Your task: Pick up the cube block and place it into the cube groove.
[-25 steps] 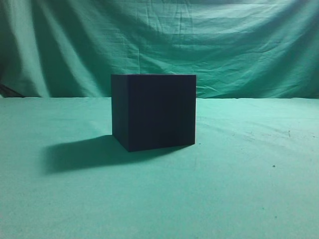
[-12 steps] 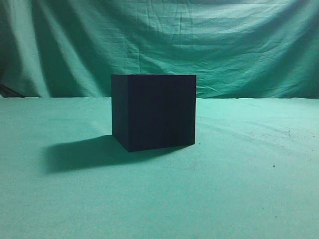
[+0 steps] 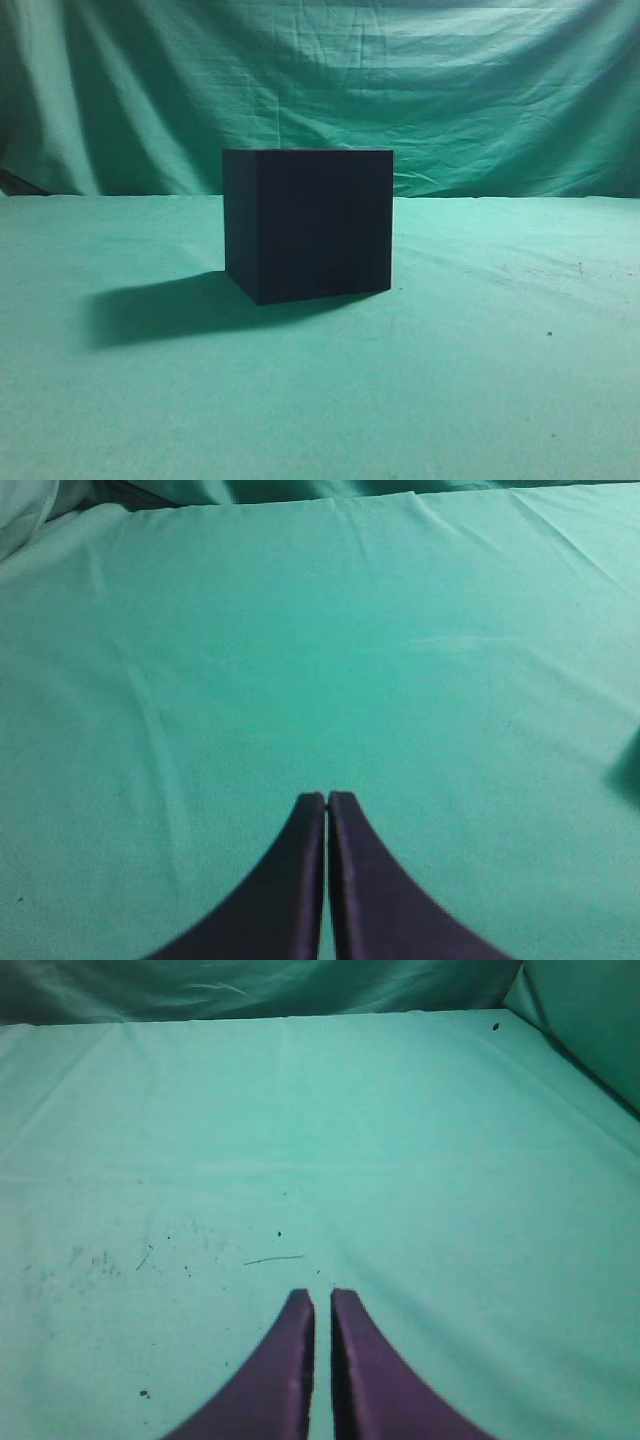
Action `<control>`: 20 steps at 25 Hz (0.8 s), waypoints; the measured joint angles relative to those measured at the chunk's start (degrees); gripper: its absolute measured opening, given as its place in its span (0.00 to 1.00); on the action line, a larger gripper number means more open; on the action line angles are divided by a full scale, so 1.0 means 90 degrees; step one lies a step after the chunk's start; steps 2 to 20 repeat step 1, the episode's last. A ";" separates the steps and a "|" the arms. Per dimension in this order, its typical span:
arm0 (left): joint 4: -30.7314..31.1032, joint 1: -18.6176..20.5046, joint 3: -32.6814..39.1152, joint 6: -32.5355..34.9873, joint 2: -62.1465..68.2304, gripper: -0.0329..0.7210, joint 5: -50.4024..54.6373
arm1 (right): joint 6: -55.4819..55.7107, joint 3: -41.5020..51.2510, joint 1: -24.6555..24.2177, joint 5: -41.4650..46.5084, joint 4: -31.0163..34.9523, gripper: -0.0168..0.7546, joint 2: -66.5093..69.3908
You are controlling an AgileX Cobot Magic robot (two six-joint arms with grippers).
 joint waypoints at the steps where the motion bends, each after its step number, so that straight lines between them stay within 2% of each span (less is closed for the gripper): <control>1: 0.0000 0.0000 0.0000 0.0000 0.0000 0.04 0.0000 | 0.0000 0.0000 0.0000 0.0000 0.0000 0.02 0.0000; 20: 0.0000 0.0000 0.0000 0.0000 0.0000 0.04 0.0000 | 0.0000 0.0000 0.0000 0.0000 0.0000 0.02 0.0000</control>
